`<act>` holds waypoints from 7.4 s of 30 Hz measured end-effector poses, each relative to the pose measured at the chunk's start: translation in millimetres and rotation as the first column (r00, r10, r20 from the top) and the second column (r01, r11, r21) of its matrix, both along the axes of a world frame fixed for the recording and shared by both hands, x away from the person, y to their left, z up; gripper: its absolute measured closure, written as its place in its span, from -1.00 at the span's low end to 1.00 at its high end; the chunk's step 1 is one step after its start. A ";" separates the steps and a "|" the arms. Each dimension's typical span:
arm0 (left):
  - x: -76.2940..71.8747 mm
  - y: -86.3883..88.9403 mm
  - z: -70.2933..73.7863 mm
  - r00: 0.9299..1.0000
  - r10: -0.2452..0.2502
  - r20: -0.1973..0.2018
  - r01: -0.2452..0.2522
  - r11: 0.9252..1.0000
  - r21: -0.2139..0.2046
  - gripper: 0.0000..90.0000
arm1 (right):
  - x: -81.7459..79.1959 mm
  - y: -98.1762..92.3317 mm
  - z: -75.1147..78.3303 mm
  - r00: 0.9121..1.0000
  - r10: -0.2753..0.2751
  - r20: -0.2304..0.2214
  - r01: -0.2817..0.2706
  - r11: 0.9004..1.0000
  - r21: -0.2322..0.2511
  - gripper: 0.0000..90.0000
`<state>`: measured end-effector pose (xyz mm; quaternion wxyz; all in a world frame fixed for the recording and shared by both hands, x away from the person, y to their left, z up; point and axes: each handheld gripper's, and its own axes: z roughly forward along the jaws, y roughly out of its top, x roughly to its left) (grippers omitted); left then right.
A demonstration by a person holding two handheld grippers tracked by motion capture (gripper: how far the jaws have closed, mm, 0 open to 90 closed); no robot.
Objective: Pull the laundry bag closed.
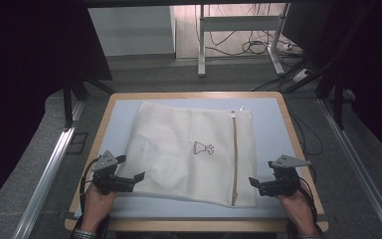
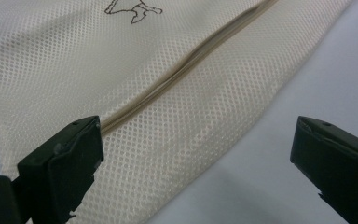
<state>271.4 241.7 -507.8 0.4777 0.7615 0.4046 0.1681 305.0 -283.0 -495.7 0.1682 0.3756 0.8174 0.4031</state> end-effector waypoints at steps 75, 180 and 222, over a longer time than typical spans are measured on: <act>2.3 -77.1 13.1 0.971 -0.238 0.017 0.237 0.970 0.046 -0.28 | -6.2 10.2 5.7 0.999 0.038 0.001 -0.038 0.998 0.052 -0.89; 13.1 -234.4 -32.5 0.804 -0.582 -0.121 0.595 0.786 0.167 0.98 | -19.7 47.1 -3.9 0.930 0.339 -0.139 -0.345 0.938 -0.021 0.28; 7.5 -239.8 -32.3 0.822 -0.558 -0.116 0.569 0.812 0.129 0.92 | -29.6 62.6 -2.0 0.882 0.430 -0.192 -0.458 0.877 -0.141 0.89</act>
